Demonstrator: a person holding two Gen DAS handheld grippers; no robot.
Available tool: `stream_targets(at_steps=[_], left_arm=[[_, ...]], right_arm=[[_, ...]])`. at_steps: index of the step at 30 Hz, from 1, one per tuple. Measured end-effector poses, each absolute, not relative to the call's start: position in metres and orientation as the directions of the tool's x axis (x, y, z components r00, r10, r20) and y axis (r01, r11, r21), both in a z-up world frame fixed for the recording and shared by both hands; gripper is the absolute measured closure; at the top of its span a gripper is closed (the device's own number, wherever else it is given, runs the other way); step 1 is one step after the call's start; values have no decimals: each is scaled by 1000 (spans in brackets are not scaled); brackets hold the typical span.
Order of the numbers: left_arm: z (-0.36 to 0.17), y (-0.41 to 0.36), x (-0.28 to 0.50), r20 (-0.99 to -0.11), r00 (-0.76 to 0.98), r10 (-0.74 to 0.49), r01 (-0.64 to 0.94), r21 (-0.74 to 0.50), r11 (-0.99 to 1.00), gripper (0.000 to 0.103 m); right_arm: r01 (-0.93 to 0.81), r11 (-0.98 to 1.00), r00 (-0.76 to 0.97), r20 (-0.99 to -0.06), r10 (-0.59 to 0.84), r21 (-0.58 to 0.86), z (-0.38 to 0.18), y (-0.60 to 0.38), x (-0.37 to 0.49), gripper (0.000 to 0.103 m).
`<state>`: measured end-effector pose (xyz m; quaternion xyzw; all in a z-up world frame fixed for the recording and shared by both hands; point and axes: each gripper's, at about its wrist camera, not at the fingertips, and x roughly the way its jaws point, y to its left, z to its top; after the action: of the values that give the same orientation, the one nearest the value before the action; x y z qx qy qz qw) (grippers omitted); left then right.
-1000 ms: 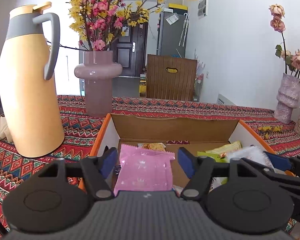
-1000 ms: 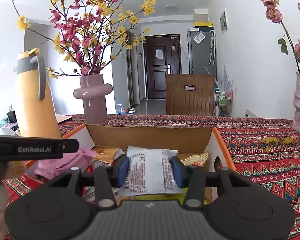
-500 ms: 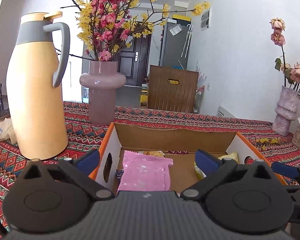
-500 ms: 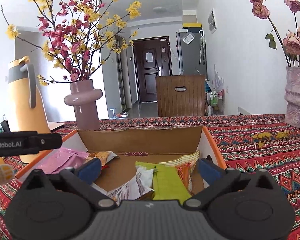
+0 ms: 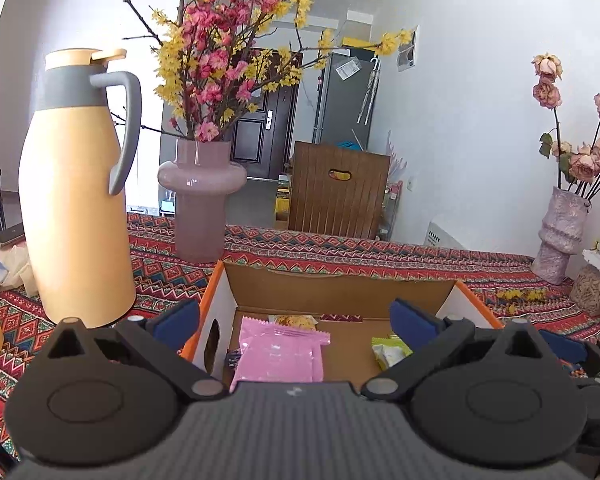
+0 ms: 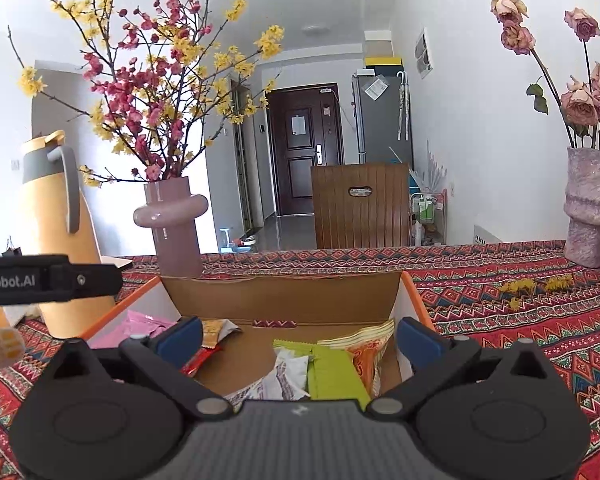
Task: Organize snacks
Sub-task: 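Carry the pink and white packets into the box and open both tools, then reach the right tool to the pile and grasp a white crisp packet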
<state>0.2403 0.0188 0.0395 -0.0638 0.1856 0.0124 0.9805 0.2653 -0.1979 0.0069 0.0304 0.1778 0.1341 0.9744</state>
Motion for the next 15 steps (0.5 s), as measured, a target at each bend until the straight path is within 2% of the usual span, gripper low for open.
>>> stream_targets(at_steps=[15], left_arm=[[49, 30, 191, -389, 921, -19, -34, -129, 991, 0]], right_arm=[[-282, 952, 868, -391, 305, 117, 11, -198, 211, 0]])
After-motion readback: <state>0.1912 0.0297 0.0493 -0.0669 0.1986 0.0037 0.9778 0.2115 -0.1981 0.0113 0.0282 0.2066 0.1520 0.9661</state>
